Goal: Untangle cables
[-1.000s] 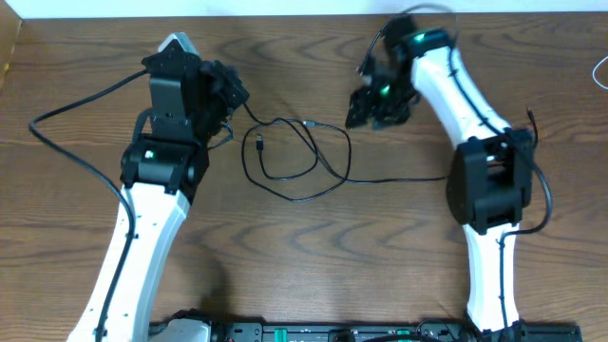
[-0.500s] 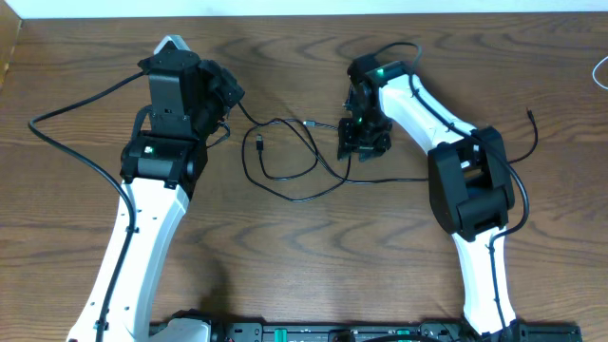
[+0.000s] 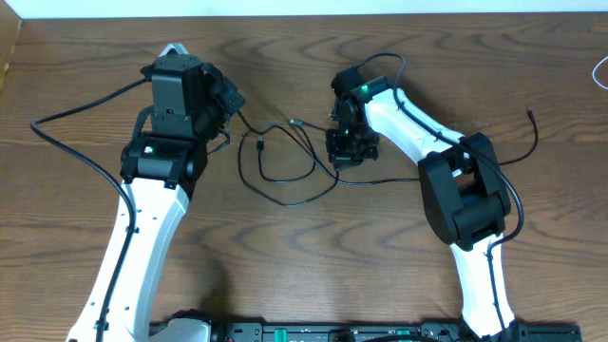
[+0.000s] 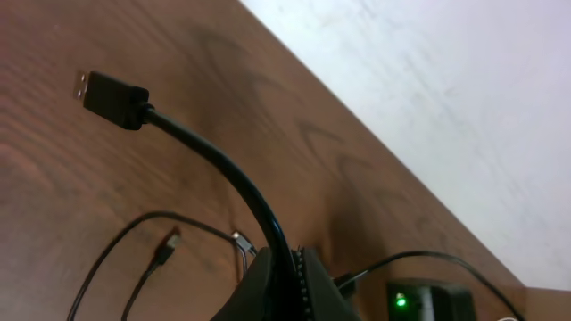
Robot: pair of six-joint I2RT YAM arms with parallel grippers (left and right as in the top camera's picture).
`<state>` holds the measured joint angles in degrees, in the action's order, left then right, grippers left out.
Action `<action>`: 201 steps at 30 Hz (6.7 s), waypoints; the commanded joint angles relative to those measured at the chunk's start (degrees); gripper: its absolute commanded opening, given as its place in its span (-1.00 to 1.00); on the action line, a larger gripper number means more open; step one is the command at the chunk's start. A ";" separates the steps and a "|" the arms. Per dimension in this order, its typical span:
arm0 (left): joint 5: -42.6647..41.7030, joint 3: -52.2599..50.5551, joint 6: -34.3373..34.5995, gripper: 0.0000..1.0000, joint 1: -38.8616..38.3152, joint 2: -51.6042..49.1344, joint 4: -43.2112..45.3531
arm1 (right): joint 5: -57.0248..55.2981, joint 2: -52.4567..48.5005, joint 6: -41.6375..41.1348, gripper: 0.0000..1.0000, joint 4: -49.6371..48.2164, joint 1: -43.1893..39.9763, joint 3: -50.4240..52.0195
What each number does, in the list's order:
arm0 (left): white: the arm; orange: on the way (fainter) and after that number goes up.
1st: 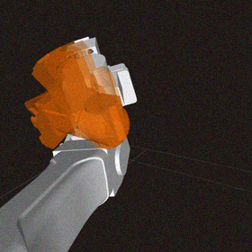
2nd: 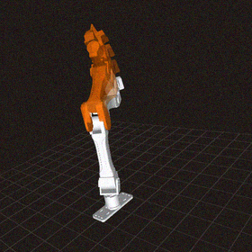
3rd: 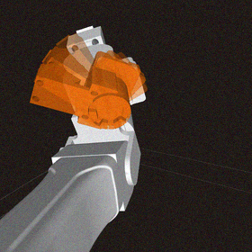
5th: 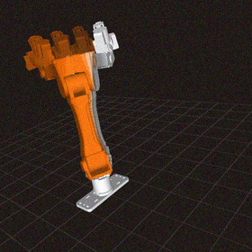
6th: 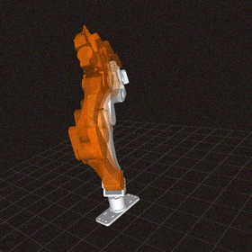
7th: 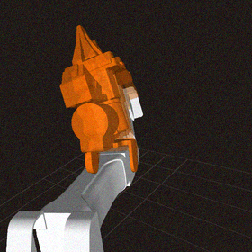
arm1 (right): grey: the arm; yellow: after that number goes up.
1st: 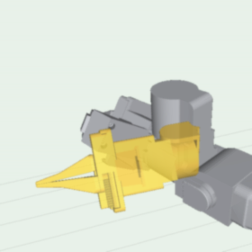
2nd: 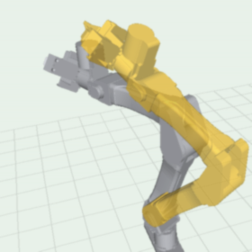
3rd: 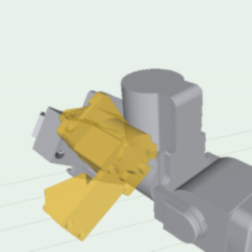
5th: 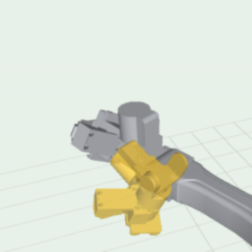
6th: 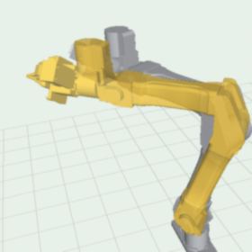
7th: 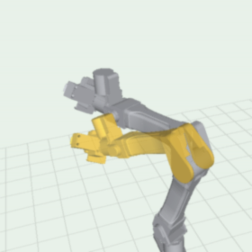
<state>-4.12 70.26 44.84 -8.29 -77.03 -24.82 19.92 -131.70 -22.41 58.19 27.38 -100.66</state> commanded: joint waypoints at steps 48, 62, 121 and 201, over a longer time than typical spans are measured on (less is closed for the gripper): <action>-19.21 1.14 -32.59 0.89 -3.10 -13.33 1.14 | 6.10 24.55 -6.08 -0.98 -21.75 -6.23 -1.05; -34.23 0.37 -48.28 0.94 -7.72 -14.73 1.14 | 22.34 24.55 -7.78 -0.98 -24.35 -10.99 -1.05; -15.26 1.51 -23.04 -0.85 16.11 7.10 2.78 | -2.91 21.70 42.73 0.34 11.41 -6.97 -0.72; -13.14 1.42 -13.44 -0.85 11.72 -4.92 -11.61 | -3.65 15.34 36.57 -0.98 -13.51 3.69 15.52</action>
<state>-16.64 70.43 31.31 4.25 -81.32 -36.93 12.56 -115.92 23.00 45.08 31.09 -80.36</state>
